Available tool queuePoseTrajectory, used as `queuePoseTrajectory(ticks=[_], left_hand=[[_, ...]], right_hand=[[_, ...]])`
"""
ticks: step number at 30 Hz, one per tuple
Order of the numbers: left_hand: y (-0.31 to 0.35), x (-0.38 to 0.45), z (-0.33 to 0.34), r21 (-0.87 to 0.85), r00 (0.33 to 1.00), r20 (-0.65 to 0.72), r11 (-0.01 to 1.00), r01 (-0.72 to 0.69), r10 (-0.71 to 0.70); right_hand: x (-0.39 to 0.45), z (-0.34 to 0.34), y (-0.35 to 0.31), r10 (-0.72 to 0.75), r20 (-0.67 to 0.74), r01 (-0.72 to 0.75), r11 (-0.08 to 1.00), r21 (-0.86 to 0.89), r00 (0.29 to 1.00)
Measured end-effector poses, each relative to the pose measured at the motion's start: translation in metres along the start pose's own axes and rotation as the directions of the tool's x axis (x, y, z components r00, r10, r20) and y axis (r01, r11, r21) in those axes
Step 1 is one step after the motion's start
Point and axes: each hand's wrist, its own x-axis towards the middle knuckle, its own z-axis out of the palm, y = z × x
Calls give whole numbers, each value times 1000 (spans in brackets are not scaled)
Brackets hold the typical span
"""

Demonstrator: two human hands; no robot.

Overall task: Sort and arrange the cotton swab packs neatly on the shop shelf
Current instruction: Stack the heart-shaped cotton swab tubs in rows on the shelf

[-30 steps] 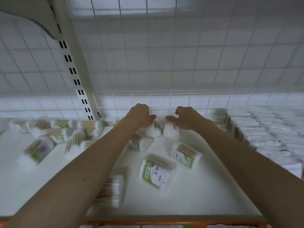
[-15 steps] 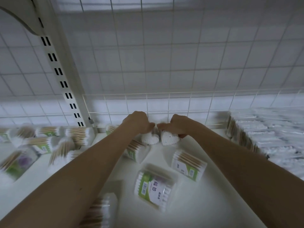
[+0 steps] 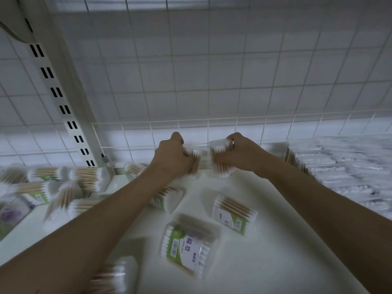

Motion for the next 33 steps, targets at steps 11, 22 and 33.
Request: queuePoseTrajectory(ticks=[11,22,33], left_hand=[[-4,-12,21,10,997,-37,998,-61,62],[-7,-6,25,193,997,-2,978,-76,78],[-8,-6,17,283,995,72,955,-88,71]], right_hand=[[-2,19,21,-25,13,27,992,-124,1000],[0,23,15,-10,-28,5,989,-150,1000],[-10,19,11,-4,-33,-3,972,-234,999]])
